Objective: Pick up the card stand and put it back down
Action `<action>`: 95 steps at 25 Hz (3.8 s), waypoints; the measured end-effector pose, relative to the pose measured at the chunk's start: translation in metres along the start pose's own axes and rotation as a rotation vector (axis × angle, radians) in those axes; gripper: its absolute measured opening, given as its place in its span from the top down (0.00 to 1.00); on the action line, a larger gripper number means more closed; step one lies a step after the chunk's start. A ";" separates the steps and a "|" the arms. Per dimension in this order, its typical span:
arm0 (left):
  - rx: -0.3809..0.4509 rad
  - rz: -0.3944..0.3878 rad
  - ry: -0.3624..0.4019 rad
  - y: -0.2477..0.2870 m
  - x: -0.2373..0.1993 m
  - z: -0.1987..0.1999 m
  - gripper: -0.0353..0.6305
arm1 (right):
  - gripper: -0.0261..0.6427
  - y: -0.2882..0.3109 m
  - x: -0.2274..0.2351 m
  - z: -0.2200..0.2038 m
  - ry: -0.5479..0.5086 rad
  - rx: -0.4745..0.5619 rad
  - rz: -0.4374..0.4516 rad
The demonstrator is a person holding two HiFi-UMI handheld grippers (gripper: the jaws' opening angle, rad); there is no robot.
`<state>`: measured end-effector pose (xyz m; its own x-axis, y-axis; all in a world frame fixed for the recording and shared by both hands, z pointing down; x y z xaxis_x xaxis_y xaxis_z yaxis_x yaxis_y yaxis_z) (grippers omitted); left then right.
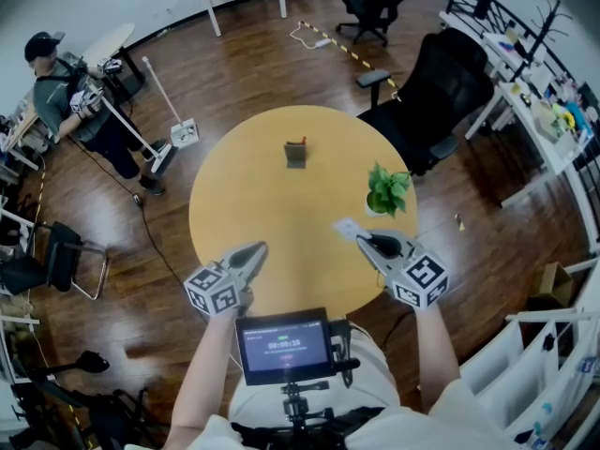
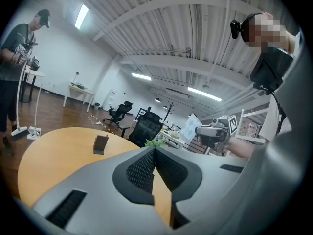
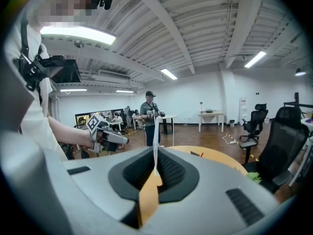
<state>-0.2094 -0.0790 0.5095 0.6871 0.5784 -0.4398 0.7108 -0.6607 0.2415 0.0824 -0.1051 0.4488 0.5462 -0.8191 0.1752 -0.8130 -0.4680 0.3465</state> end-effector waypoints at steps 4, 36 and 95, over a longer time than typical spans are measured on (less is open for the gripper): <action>-0.002 0.013 -0.008 0.000 -0.002 -0.004 0.95 | 0.92 0.004 0.004 -0.006 0.002 -0.009 0.017; -0.115 0.130 -0.025 0.017 -0.005 -0.066 0.95 | 0.92 0.051 0.049 -0.094 0.020 -0.171 0.120; -0.249 0.233 -0.054 0.028 -0.044 -0.126 0.95 | 0.92 0.135 0.089 -0.259 0.050 -0.360 0.180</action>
<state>-0.2007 -0.0624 0.6450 0.8311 0.3951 -0.3914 0.5551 -0.6315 0.5414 0.0735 -0.1552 0.7498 0.4174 -0.8564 0.3039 -0.7790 -0.1650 0.6049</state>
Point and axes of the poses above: the fingertips, and each gripper's own axes: y forward along the fingers, x to its right, z out of its top, the point moved 6 cm from there along -y, backward along the fingers, and after that the axes turned 3 degrees about y, right-handed, at the moved point
